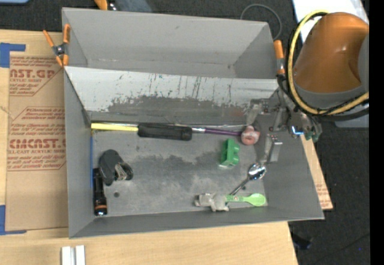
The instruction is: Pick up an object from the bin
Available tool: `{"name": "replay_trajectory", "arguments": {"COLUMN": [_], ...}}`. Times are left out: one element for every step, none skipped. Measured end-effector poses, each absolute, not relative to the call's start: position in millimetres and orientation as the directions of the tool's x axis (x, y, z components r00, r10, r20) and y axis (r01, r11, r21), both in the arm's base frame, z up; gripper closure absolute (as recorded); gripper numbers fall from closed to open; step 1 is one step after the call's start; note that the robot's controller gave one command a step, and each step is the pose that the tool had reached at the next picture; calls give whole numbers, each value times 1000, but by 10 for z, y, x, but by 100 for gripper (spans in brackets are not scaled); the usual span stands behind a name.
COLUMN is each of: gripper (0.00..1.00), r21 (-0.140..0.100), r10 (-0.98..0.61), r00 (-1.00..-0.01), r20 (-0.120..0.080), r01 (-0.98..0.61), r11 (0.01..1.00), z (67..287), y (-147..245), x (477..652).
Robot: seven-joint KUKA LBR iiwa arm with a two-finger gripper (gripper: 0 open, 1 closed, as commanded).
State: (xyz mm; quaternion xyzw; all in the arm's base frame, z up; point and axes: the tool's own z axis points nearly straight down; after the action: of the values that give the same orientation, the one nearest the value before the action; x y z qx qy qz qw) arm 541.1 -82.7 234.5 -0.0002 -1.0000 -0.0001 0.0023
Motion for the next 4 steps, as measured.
{"name": "replay_trajectory", "arguments": {"gripper": [0,0,0,0], "r21": [-1,-2,-4,1], "r10": [-1,-173,-404,-468], "r00": [-1000,-985,-915,-884], "r20": [-2,-9,-6,2], "r01": [-1,-173,-404,-468], "r11": [1000,985,915,884], "z": [2378,1876,1590,1430], "y": [-824,-1034,-1280,-1347], "x": [5426,5039,4808,4840]}}
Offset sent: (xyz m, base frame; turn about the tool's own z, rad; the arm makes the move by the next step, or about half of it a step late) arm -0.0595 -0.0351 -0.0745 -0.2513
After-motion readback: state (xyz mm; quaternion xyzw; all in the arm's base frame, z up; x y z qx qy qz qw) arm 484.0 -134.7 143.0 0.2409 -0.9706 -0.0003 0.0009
